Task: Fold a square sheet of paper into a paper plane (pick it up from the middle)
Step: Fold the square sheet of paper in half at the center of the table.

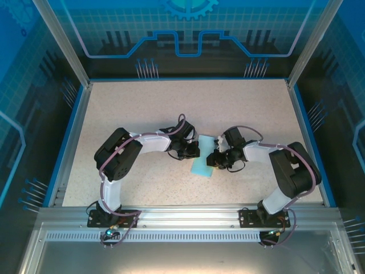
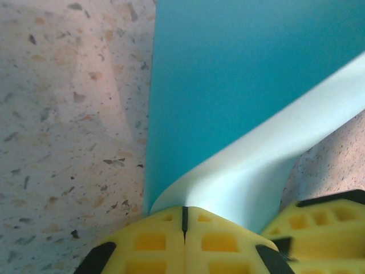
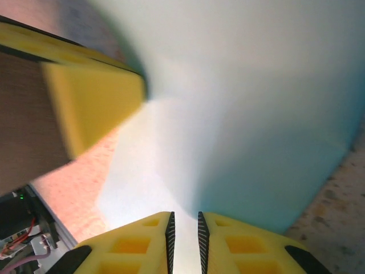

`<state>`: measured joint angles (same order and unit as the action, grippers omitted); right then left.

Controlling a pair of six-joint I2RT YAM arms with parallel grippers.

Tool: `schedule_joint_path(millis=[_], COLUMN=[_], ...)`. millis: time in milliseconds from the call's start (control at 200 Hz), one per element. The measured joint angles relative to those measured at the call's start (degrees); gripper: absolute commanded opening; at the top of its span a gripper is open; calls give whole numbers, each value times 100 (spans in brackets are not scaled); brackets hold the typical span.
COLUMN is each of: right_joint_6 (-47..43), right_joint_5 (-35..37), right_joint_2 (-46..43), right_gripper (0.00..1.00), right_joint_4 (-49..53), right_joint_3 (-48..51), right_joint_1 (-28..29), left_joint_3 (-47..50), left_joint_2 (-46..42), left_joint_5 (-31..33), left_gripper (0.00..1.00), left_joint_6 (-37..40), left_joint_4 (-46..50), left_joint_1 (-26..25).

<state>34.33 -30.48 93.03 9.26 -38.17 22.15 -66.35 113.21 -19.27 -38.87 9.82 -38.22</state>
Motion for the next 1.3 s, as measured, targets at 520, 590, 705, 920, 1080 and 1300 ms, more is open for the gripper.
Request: schedule_joint_path(millis=[520, 590, 705, 920, 1080, 1300], right_joint_6=[24, 63, 164, 278, 280, 326], right_joint_5=[22, 42, 118, 151, 151, 146], right_joint_2=[-695, -719, -708, -551, -551, -837], right_gripper=[23, 23, 23, 24, 24, 25], right_joint_4=[227, 227, 120, -81, -90, -72], right_joint_3=[2, 4, 129, 514, 514, 535], right_joint_1=[365, 498, 529, 529, 529, 529], left_joint_3=[-17, -17, -20, -28, -33, -37], left_joint_2=[0, 0, 0, 2, 2, 2], left_joint_5=[13, 15, 13, 13, 15, 15], left_gripper=[0, 0, 0, 0, 0, 0], left_joint_6=[4, 4, 22, 24, 24, 24], left_joint_4=[42, 42, 42, 68, 83, 87], left_joint_1=[-11, -11, -11, -22, -22, -22])
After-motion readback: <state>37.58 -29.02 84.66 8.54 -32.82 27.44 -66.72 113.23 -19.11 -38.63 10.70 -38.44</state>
